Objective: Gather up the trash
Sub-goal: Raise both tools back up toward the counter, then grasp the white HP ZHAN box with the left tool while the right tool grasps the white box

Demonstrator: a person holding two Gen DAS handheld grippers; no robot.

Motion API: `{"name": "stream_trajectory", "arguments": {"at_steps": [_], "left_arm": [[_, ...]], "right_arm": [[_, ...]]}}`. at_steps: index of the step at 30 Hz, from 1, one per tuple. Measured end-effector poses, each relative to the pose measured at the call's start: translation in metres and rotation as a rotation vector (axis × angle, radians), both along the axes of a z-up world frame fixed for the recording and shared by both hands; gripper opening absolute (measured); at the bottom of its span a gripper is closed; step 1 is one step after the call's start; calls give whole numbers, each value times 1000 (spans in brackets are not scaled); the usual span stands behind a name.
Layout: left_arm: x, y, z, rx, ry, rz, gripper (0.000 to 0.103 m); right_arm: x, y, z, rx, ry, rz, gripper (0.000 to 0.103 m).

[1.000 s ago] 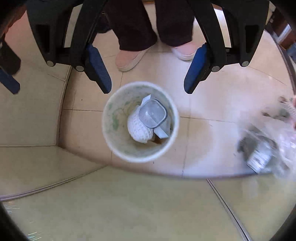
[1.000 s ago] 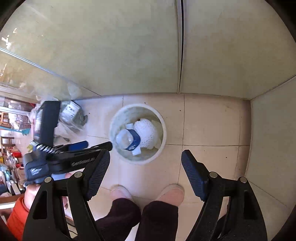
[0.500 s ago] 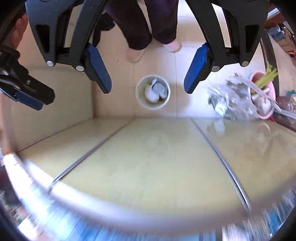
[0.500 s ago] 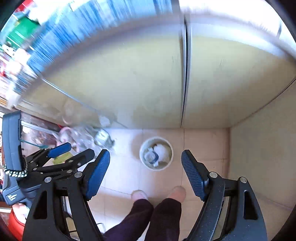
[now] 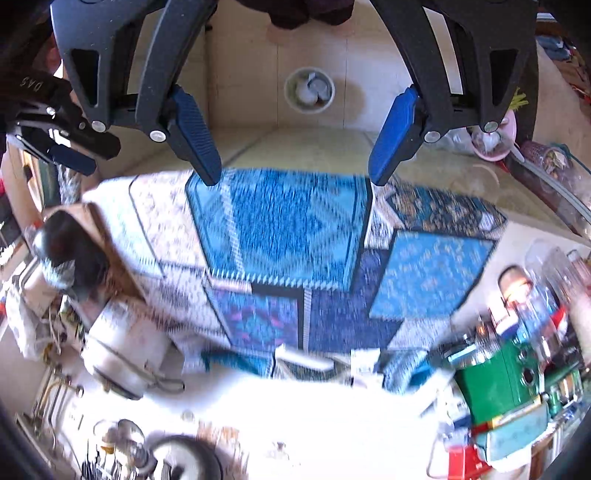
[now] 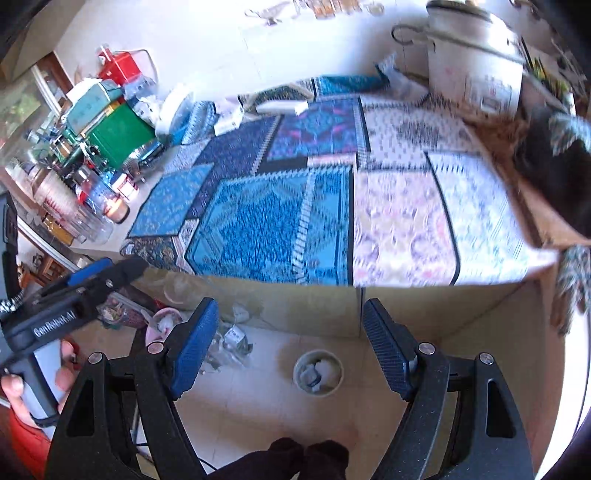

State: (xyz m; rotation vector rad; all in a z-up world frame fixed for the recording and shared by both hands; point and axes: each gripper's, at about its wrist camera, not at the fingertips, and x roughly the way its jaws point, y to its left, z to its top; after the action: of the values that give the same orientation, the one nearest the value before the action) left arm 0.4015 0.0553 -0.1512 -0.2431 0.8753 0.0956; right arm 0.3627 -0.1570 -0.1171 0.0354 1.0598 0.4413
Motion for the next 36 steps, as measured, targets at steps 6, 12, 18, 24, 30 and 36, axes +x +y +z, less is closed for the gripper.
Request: {"name": "stream_trajectory", "arguments": {"at_steps": [6, 12, 18, 24, 30, 36], "left_arm": [[12, 16, 50, 11, -107, 48, 88], [51, 47, 73, 44, -170, 84, 96], [131, 104, 54, 10, -149, 74, 96], [230, 166, 33, 24, -67, 29, 96], [323, 214, -11, 28, 22, -18, 96], [397, 229, -62, 26, 111, -40, 96]], "right_arm": [[25, 14, 41, 12, -70, 22, 77], [66, 35, 56, 0, -133, 42, 80], [122, 68, 51, -21, -158, 5, 81], [196, 111, 36, -30, -92, -54, 81], [263, 143, 8, -38, -17, -155, 81], [311, 170, -20, -104, 32, -117, 81]]}}
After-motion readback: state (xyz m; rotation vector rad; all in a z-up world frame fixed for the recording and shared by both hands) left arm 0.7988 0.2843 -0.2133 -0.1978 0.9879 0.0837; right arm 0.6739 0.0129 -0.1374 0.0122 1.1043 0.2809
